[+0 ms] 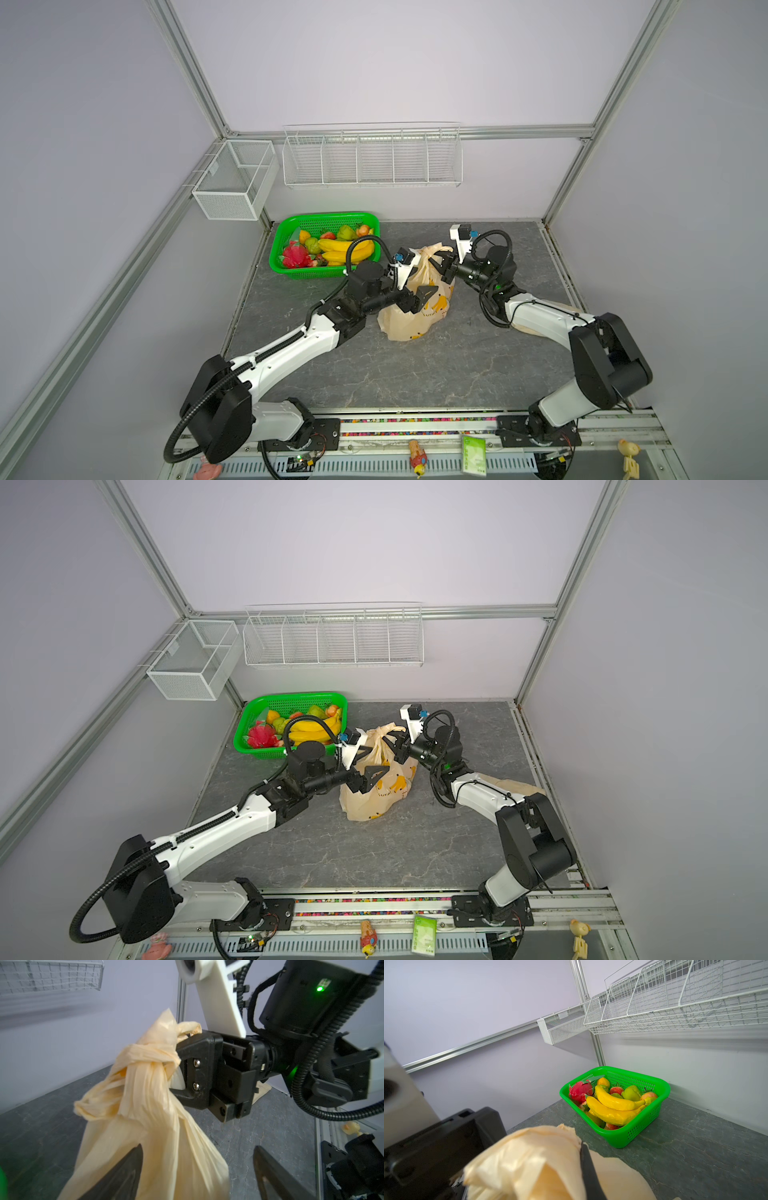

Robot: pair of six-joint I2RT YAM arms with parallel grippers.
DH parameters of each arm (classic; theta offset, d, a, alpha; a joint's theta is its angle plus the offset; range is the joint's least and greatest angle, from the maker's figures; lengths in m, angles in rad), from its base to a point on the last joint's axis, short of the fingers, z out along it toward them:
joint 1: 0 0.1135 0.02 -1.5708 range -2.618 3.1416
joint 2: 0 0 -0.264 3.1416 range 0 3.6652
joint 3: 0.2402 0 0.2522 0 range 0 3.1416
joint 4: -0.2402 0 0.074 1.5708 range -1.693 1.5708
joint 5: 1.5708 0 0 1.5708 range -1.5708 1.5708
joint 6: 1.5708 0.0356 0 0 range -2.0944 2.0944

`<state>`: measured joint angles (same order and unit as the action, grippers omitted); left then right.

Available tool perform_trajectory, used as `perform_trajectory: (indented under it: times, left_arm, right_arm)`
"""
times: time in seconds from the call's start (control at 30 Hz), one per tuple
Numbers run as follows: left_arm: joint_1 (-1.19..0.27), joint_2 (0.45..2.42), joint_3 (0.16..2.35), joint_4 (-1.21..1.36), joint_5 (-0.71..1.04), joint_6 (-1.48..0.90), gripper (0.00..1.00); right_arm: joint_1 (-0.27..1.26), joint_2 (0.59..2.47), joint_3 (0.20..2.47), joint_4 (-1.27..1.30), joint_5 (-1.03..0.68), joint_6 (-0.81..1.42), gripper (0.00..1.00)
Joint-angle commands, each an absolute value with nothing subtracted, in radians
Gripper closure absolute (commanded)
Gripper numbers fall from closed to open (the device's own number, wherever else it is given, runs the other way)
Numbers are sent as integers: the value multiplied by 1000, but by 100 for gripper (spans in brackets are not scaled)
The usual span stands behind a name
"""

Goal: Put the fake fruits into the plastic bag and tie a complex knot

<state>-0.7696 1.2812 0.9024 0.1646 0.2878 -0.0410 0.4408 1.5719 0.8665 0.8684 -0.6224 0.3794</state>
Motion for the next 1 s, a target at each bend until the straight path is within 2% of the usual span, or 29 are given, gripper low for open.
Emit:
perform_trajectory:
  times: [0.0,0.17,0.33,0.47,0.67,0.87,0.97]
  left_arm:
    - [-740,1210,877,155,264,-36,14]
    - [-642,1115,860,141,314,-13,16]
    - [-565,1111,903,71,306,70,35]
    - [-563,1183,950,-9,340,203,46]
    - [-577,1269,912,90,411,167,65]
    - [-640,1350,903,178,425,115,73]
    - [-652,1381,878,287,418,48,74]
  right_arm:
    - [440,1582,854,938,-644,402,93]
    - [442,1580,861,922,-662,385,93]
    - [442,1575,867,916,-678,382,93]
    - [447,1578,873,919,-680,394,93]
    - [465,1586,873,970,-658,447,93]
    - [483,1603,873,1050,-609,529,93]
    - [490,1625,873,1124,-604,594,93]
